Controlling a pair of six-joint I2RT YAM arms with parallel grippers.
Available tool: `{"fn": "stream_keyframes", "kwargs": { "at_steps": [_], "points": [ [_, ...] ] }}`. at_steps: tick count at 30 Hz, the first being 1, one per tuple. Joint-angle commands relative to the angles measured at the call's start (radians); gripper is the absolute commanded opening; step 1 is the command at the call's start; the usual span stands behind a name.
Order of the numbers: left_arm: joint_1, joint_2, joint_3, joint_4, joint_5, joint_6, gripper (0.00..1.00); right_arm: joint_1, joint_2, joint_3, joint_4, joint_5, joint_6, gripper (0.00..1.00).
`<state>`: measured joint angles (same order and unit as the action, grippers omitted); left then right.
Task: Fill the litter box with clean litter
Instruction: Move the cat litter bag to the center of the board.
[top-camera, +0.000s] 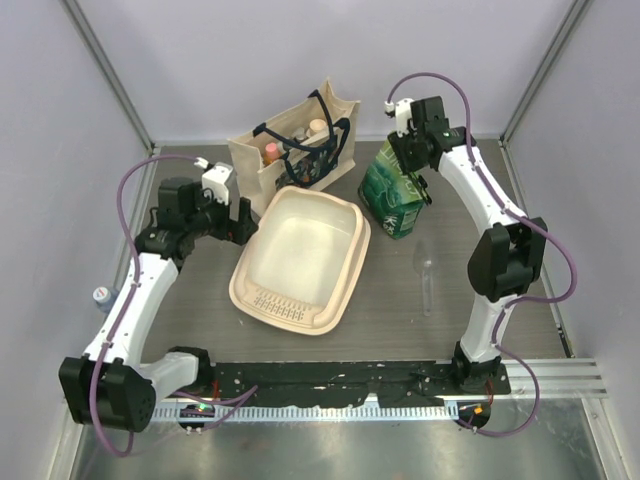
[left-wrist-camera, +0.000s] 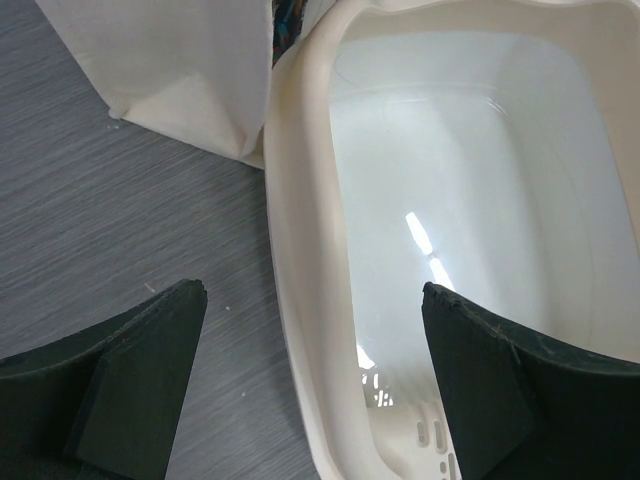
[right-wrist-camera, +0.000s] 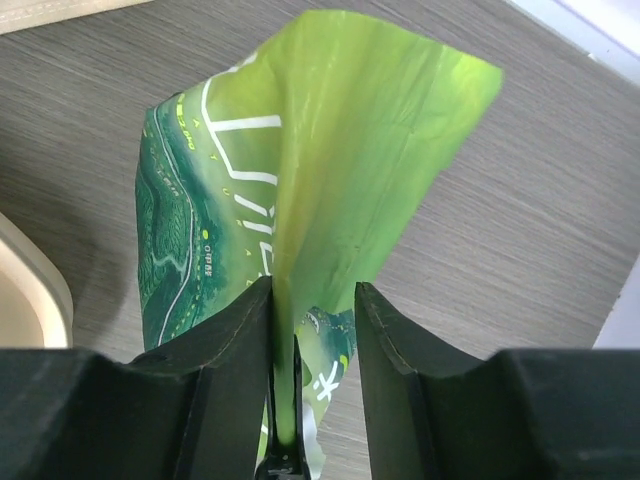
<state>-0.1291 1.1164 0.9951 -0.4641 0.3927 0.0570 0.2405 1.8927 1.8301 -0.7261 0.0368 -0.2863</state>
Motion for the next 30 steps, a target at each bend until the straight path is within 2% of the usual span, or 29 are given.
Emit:
{"fn": "stream_keyframes", "kwargs": {
  "at_steps": [1, 2, 7, 10, 15, 18, 19, 28, 30],
  "points": [
    [-0.001, -0.029, -0.013, -0.018, 0.021, 0.021, 0.94, 0.017, 0.009, 0.070, 0.018, 0.011, -0.099, 0.43],
    [-0.001, -0.027, -0.015, -0.019, 0.026, 0.027, 0.94, 0.017, 0.022, 0.090, -0.010, 0.009, -0.108, 0.42],
    [-0.003, -0.020, -0.021, -0.028, 0.041, 0.052, 0.94, 0.019, 0.137, 0.230, -0.182, -0.058, -0.134, 0.19],
    [-0.004, -0.017, -0.024, -0.028, 0.044, 0.047, 0.94, 0.019, 0.172, 0.276, -0.259, -0.072, -0.158, 0.00],
    [-0.004, -0.013, -0.023, -0.030, 0.044, 0.040, 0.94, 0.016, 0.091, 0.239, -0.300, -0.179, -0.313, 0.00],
    [-0.007, -0.010, -0.021, -0.034, 0.049, 0.043, 0.94, 0.011, 0.016, 0.207, -0.338, -0.210, -0.468, 0.00],
    [-0.012, -0.009, -0.021, -0.036, 0.051, 0.046, 0.94, 0.006, -0.009, 0.212, -0.367, -0.224, -0.537, 0.01],
    [-0.021, 0.000, -0.029, -0.021, 0.072, 0.033, 0.94, -0.026, -0.058, 0.339, -0.587, -0.279, -0.760, 0.01],
    [-0.026, 0.002, -0.024, -0.022, 0.074, 0.037, 0.94, -0.033, -0.087, 0.334, -0.625, -0.317, -0.861, 0.00]
  ]
}}
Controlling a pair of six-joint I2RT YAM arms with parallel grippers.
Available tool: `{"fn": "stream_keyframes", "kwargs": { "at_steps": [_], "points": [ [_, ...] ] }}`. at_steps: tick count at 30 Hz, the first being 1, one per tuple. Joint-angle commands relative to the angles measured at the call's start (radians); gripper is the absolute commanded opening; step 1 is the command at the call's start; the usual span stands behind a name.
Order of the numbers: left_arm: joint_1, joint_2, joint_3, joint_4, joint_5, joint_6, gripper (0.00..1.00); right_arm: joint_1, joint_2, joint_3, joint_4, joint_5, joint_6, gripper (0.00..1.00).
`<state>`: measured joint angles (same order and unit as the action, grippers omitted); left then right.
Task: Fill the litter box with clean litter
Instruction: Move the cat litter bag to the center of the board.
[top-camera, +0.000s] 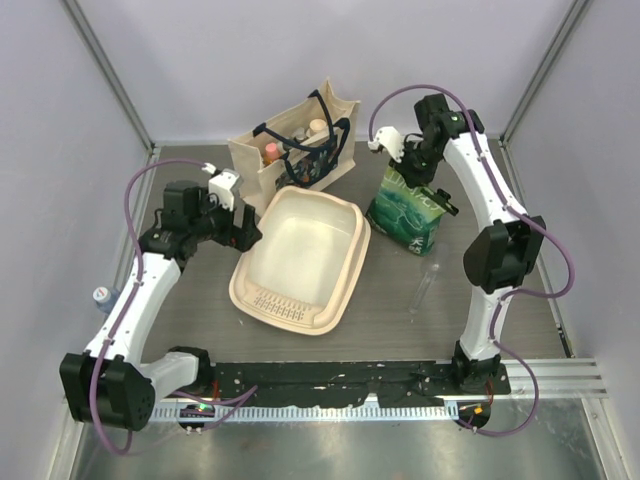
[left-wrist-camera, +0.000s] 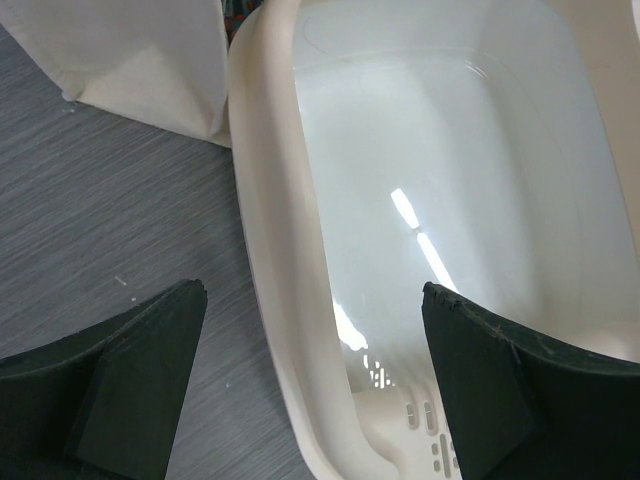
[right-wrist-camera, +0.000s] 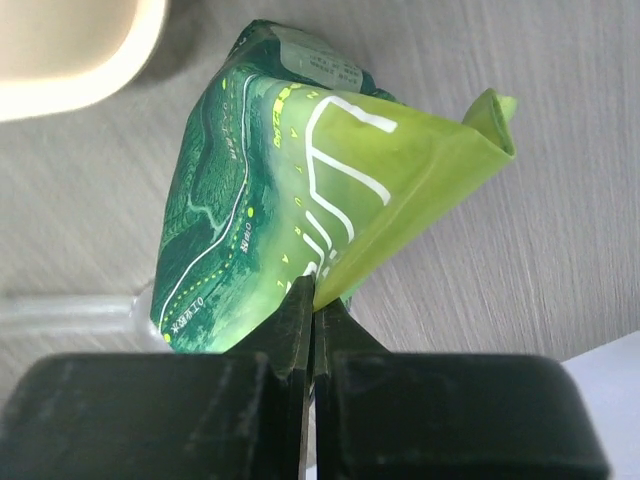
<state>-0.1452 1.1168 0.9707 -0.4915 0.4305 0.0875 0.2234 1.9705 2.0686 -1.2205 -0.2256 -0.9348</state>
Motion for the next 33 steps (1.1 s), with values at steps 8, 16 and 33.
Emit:
{"fn": "stream_keyframes", "kwargs": {
  "at_steps": [8, 16, 33],
  "points": [
    [-0.022, 0.014, 0.019, 0.004, 0.043, 0.009, 0.94, -0.036, -0.266, -0.044, -0.122, -0.113, -0.395, 0.01],
    [-0.054, 0.023, 0.042, -0.002, 0.054, 0.020, 0.94, -0.070, -0.402, -0.240, 0.182, -0.130, -0.080, 0.79],
    [-0.221, 0.081, 0.160, -0.116, 0.074, 0.166, 0.95, -0.449, -0.312, -0.090, -0.220, -0.403, -0.231, 0.78]
  ]
}}
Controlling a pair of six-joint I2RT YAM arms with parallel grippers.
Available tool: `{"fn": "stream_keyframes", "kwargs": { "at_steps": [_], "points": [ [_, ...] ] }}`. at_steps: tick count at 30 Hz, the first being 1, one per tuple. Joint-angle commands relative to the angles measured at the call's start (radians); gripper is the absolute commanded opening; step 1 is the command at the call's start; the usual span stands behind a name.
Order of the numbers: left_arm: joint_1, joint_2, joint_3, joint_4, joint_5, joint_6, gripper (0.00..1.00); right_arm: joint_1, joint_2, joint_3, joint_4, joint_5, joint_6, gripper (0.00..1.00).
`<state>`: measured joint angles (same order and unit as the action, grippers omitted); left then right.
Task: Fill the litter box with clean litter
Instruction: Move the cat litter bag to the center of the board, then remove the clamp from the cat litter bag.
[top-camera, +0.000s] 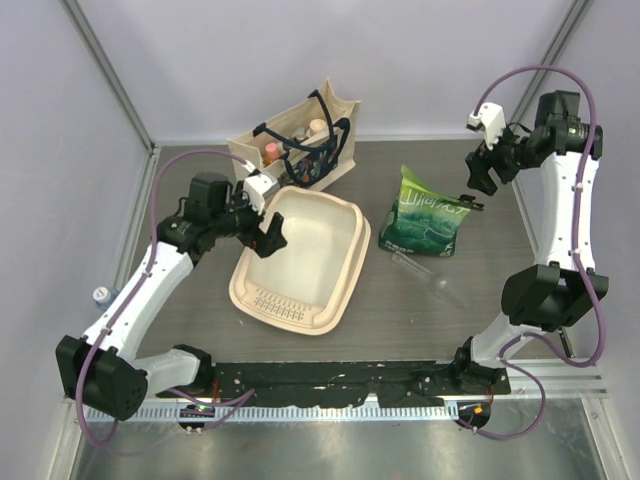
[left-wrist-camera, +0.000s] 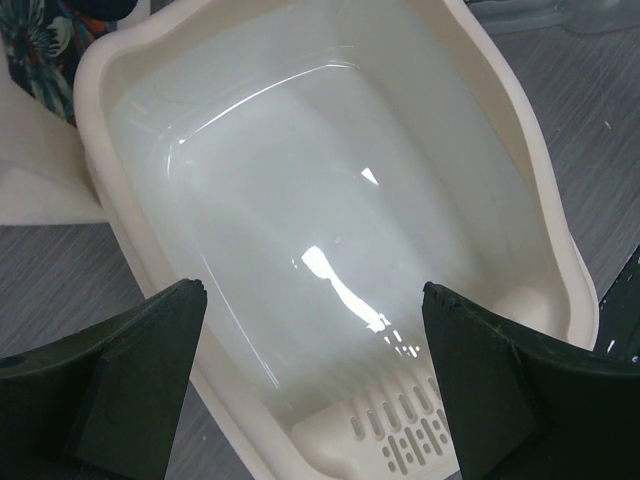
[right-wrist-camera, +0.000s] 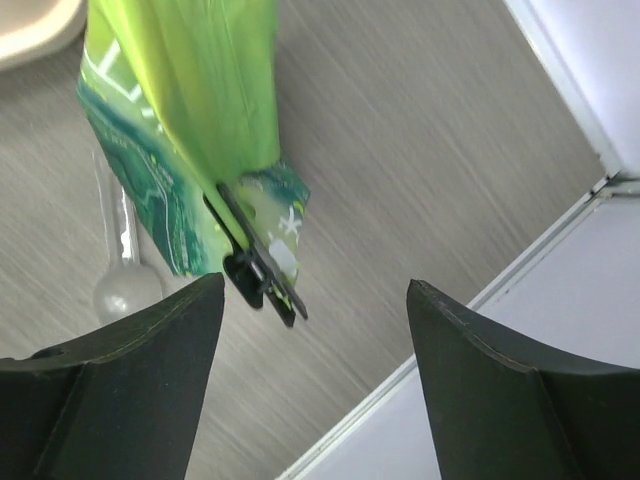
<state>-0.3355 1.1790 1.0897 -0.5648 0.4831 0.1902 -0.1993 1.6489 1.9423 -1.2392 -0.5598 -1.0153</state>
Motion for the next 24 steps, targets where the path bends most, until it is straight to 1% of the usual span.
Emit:
{"fn": "stream_keyframes", "kwargs": {
  "at_steps": [1, 4, 11, 14, 20, 23, 24],
  "points": [
    [-0.036, 0.027, 0.044, -0.043, 0.022, 0.066, 0.95, -0.035, 0.018, 0.030, -0.221, -0.068, -0.179, 0.77],
    [-0.042, 0.044, 0.047, -0.043, 0.012, 0.069, 0.95, -0.037, 0.023, -0.008, -0.259, -0.035, -0.311, 0.71],
    [-0.043, 0.064, 0.059, -0.052, -0.026, 0.101, 0.95, -0.037, 0.016, -0.054, -0.266, 0.027, -0.494, 0.69],
    [-0.042, 0.065, 0.059, -0.052, -0.040, 0.110, 0.95, -0.037, 0.003, -0.094, -0.266, 0.047, -0.525, 0.68],
    [-0.042, 0.057, 0.045, -0.046, -0.052, 0.115, 0.95, -0.037, -0.024, -0.155, -0.266, 0.043, -0.529, 0.66],
    [-0.042, 0.053, 0.035, -0.038, -0.052, 0.111, 0.95, -0.037, -0.021, -0.169, -0.266, 0.052, -0.531, 0.64],
    [-0.042, 0.051, 0.029, -0.037, -0.052, 0.109, 0.95, -0.035, -0.017, -0.167, -0.266, 0.054, -0.528, 0.62]
  ]
}}
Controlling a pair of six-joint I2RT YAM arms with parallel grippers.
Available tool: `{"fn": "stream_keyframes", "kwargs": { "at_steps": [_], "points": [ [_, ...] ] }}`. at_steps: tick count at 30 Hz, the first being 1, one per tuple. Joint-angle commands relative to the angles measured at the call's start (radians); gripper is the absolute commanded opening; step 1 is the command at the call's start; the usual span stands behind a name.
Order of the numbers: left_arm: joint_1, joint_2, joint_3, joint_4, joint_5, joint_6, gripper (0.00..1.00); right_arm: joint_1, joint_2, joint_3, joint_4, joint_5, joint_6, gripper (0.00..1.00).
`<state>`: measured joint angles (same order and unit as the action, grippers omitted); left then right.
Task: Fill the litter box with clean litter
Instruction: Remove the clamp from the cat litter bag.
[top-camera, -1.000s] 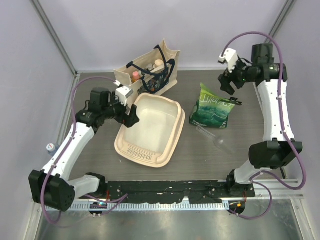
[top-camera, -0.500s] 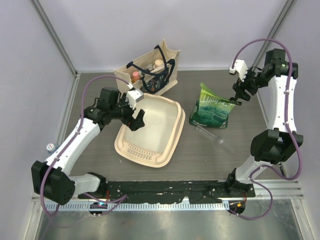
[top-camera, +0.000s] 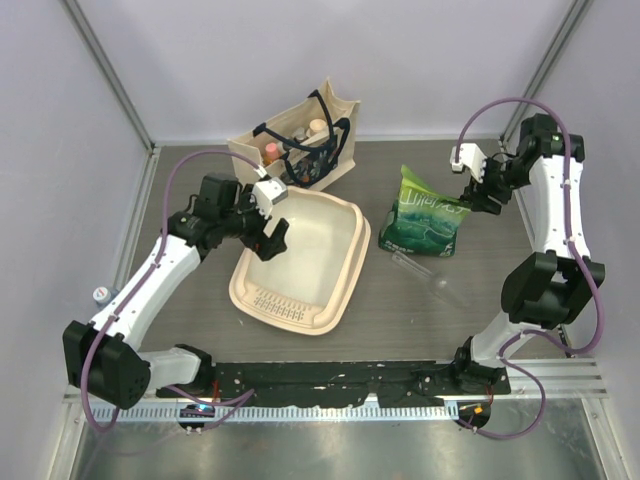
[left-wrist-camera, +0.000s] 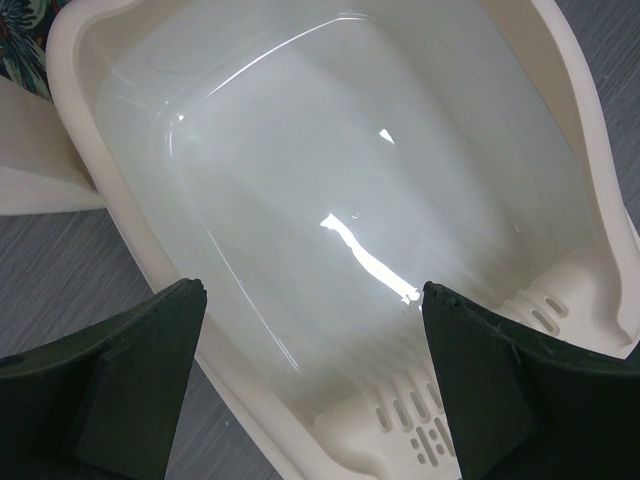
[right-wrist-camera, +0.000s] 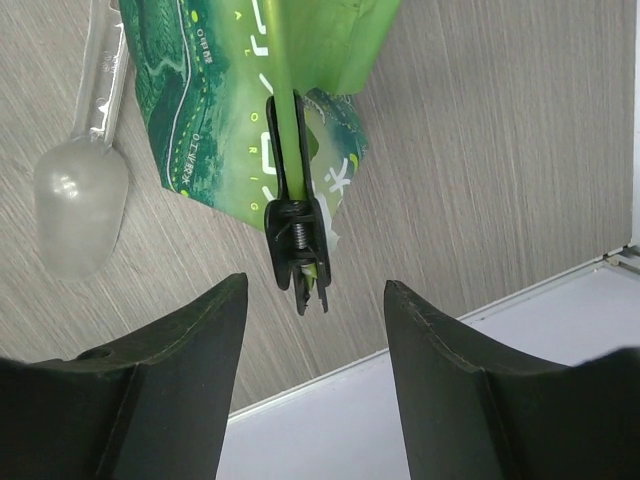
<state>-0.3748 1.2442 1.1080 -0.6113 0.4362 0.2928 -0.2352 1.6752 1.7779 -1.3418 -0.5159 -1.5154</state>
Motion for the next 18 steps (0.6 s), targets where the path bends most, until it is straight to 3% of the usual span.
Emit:
{"fn": "stream_keyframes", "kwargs": {
  "at_steps": [1, 8, 18],
  "points": [
    [-0.003, -0.017, 0.007, 0.015, -0.005, 0.005, 0.95, 0.000, -0.032, -0.002, -0.163, 0.010, -0.023, 0.61],
    [-0.004, -0.038, -0.020, 0.018, -0.013, 0.002, 0.95, 0.020, 0.008, 0.037, -0.163, 0.002, 0.003, 0.47],
    [-0.003, -0.046, -0.046, 0.031, -0.016, -0.007, 0.95, 0.065, 0.024, 0.034, -0.163, 0.014, 0.020, 0.43]
  ]
}}
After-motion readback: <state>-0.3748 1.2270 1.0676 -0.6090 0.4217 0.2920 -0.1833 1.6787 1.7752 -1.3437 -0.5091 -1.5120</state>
